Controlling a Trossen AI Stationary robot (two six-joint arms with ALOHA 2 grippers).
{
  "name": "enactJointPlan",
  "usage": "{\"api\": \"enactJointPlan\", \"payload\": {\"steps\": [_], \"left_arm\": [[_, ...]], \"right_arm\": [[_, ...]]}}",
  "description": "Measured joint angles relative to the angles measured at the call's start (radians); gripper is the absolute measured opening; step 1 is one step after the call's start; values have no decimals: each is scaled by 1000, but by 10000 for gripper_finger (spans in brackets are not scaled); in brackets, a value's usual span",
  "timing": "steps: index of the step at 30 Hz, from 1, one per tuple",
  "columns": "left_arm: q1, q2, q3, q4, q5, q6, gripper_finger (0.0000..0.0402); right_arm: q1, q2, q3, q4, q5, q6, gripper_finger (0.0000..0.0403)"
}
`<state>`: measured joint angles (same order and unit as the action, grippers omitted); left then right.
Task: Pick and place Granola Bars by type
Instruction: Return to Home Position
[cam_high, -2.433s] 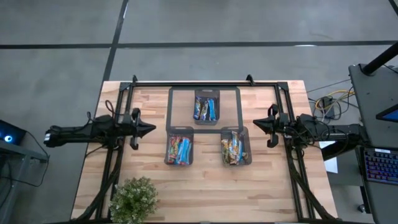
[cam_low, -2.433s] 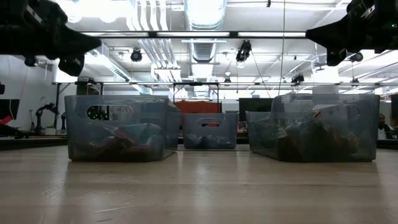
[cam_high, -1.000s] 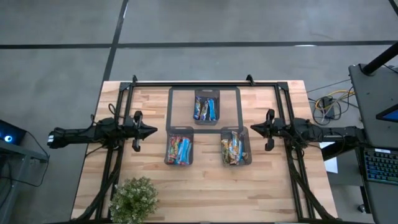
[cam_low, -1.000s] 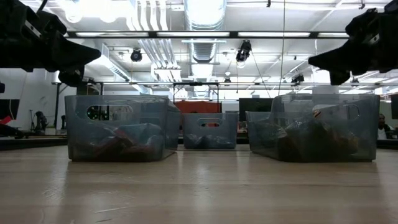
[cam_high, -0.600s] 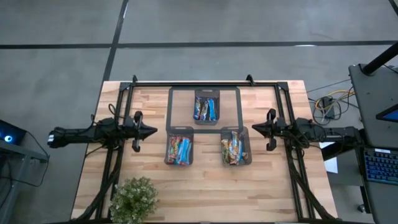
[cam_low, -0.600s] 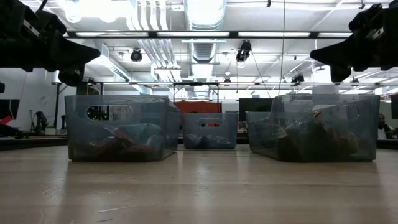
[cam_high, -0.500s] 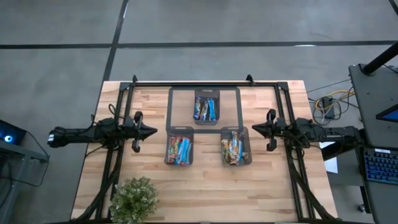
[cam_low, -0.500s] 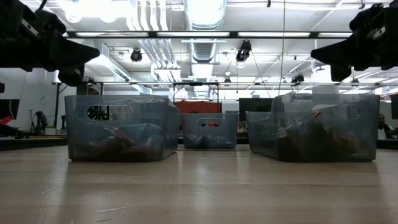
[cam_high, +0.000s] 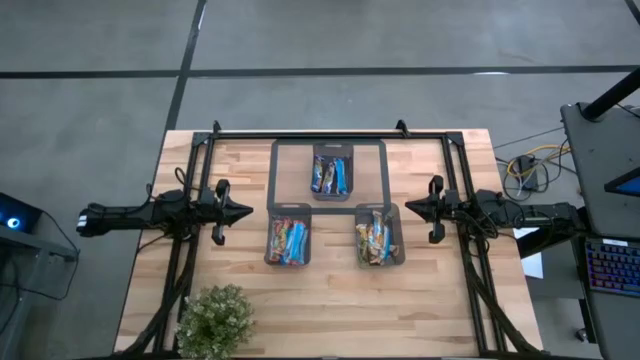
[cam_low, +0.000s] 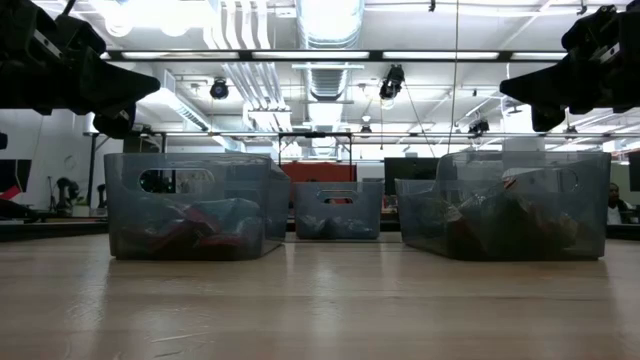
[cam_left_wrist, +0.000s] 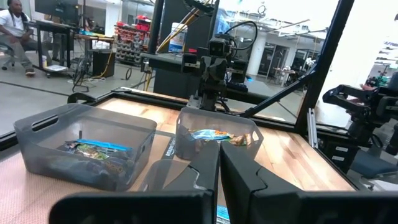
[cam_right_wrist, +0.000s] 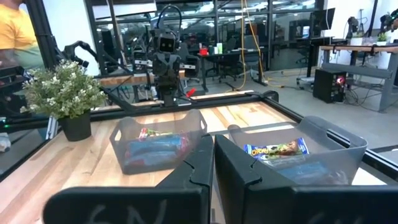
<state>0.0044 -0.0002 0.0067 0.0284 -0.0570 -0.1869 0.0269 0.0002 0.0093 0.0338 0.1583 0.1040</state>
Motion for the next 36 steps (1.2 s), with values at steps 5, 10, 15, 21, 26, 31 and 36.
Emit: {"api": "enactJointPlan", "payload": {"steps": [5, 10, 15, 21, 26, 31, 36], "left_arm": [[0, 0, 0, 0, 0, 0, 0], [0, 0, 1, 0, 0, 0, 0], [0, 0, 1, 0, 0, 0, 0], [0, 0, 1, 0, 0, 0, 0], [0, 0, 1, 0, 0, 0, 0], [0, 0, 1, 0, 0, 0, 0], [0, 0, 1, 0, 0, 0, 0]], "right_arm": [[0, 3, 0, 0, 0, 0, 8], [0, 3, 0, 0, 0, 0, 9], [0, 3, 0, 0, 0, 0, 9], [-1, 3, 0, 0, 0, 0, 9], [-1, 3, 0, 0, 0, 0, 9], [-1, 3, 0, 0, 0, 0, 9], [-1, 2, 0, 0, 0, 35, 9]]}}
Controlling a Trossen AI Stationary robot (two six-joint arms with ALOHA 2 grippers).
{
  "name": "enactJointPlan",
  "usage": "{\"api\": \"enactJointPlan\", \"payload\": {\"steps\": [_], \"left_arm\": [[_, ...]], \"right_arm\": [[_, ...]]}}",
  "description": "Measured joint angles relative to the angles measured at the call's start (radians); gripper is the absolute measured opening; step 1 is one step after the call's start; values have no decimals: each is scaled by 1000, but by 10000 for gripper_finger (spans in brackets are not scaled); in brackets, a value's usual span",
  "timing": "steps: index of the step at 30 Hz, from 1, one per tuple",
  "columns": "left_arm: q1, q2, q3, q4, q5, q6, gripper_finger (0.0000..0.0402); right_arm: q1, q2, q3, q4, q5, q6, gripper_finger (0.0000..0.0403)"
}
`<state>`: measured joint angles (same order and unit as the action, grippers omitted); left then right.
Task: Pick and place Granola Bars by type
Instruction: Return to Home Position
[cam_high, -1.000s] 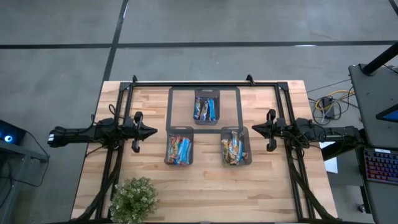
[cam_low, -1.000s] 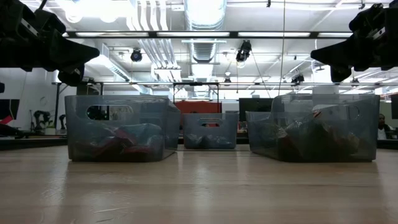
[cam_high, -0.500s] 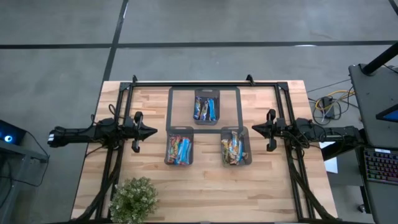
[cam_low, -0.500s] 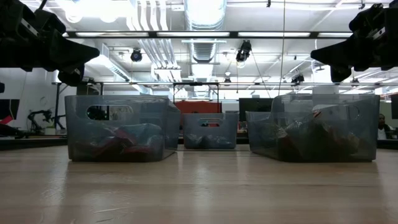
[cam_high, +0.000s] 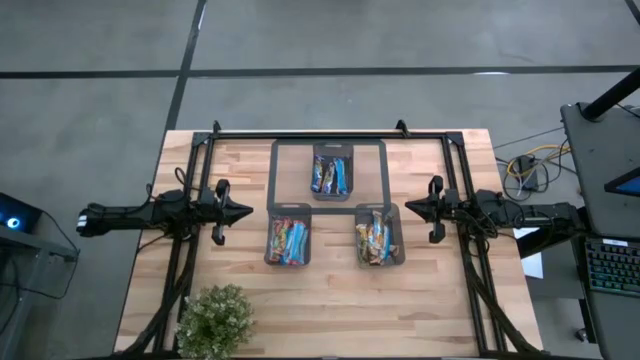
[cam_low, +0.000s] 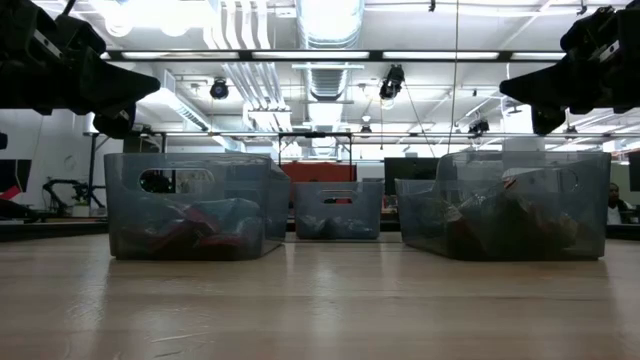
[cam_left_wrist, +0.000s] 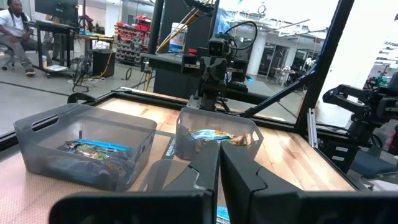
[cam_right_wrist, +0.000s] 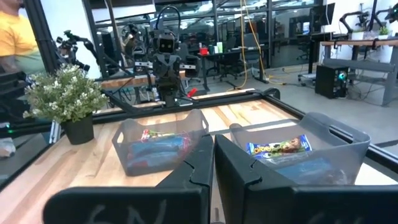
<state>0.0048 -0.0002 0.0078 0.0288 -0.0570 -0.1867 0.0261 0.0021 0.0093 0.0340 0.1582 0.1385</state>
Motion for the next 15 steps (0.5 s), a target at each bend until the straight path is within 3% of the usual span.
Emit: {"api": "enactJointPlan", "payload": {"steps": [15], "left_arm": [[0, 0, 0, 0, 1, 7, 0]], "right_arm": [[0, 0, 0, 1, -9, 65, 9]]}}
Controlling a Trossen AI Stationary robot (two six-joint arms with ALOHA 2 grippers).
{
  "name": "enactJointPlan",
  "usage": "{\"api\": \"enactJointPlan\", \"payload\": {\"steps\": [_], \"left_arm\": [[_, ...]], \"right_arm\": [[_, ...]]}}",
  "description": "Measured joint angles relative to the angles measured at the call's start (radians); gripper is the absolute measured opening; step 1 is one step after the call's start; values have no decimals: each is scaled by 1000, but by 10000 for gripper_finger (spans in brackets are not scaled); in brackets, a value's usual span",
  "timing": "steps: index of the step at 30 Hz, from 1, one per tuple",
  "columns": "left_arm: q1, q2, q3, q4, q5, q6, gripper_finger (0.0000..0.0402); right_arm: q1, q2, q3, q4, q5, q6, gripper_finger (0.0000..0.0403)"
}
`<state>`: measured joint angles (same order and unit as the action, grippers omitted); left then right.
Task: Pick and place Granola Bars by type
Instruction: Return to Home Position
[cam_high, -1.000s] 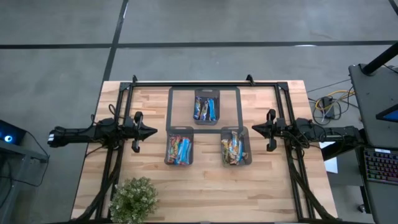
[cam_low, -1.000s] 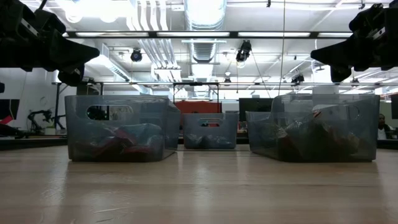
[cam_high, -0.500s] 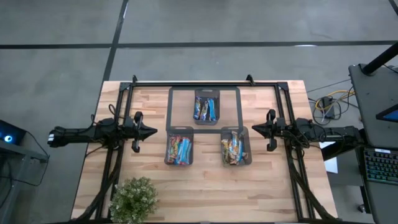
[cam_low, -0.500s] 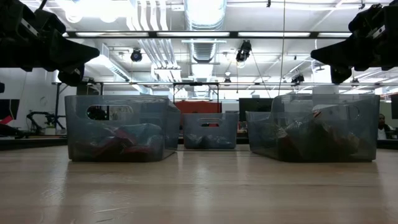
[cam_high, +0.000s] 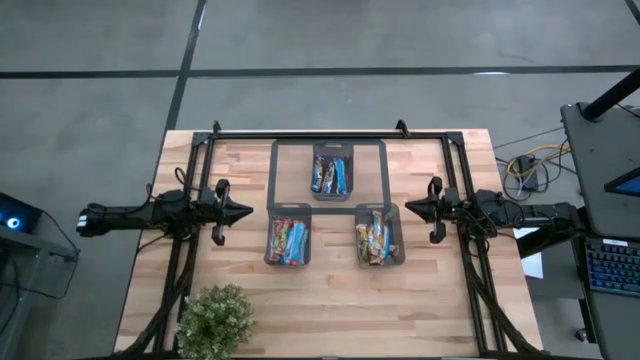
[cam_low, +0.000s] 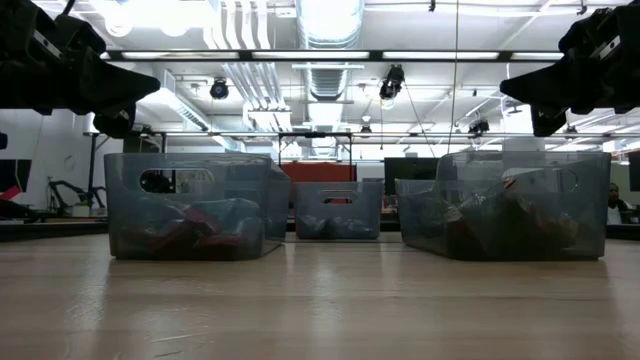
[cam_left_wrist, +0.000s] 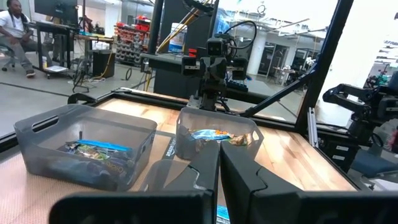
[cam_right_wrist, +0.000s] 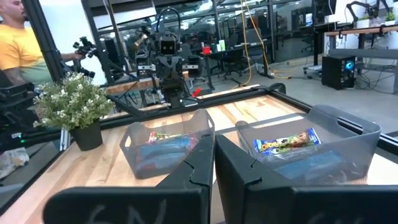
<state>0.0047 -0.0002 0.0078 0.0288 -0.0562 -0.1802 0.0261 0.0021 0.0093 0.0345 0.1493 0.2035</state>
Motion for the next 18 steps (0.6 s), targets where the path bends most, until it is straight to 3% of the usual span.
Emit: {"api": "enactJointPlan", "payload": {"steps": [18], "left_arm": [[0, 0, 0, 13, 15, 16, 0]], "right_arm": [[0, 1, 0, 0, 0, 4, 8]]}}
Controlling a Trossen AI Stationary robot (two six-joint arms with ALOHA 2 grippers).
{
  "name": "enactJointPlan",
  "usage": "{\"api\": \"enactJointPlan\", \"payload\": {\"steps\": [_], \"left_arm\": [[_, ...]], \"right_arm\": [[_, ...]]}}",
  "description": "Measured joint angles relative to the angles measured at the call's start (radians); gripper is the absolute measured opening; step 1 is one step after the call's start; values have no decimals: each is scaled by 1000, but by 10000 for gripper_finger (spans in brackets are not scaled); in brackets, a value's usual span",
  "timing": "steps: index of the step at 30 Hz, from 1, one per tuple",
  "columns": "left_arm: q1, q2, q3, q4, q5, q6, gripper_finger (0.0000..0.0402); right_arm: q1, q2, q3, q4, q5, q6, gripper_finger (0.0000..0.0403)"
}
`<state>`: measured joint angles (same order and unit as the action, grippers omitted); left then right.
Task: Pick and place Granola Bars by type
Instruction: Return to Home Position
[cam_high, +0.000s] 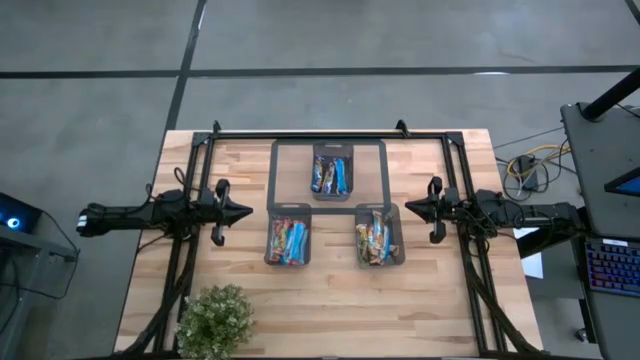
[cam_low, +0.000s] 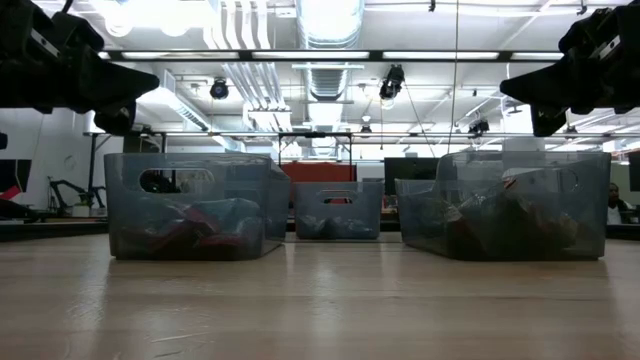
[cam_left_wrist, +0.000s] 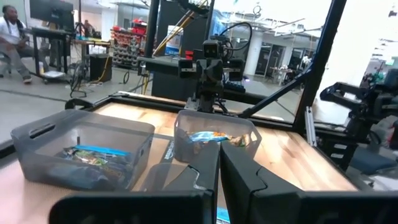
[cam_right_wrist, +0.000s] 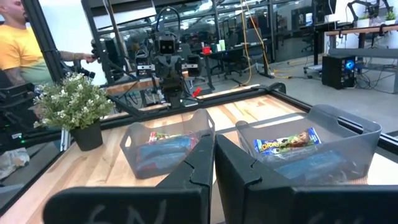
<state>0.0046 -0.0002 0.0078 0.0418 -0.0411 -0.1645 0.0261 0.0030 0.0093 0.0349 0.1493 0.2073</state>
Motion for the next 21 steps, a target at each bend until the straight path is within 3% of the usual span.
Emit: {"api": "enactJointPlan", "payload": {"steps": [5, 21], "left_arm": [[0, 0, 0, 2, 1, 86, 0], [0, 0, 0, 2, 0, 53, 0]], "right_arm": [[0, 0, 0, 0, 0, 0, 9], [0, 1, 0, 0, 0, 1, 9]]}}
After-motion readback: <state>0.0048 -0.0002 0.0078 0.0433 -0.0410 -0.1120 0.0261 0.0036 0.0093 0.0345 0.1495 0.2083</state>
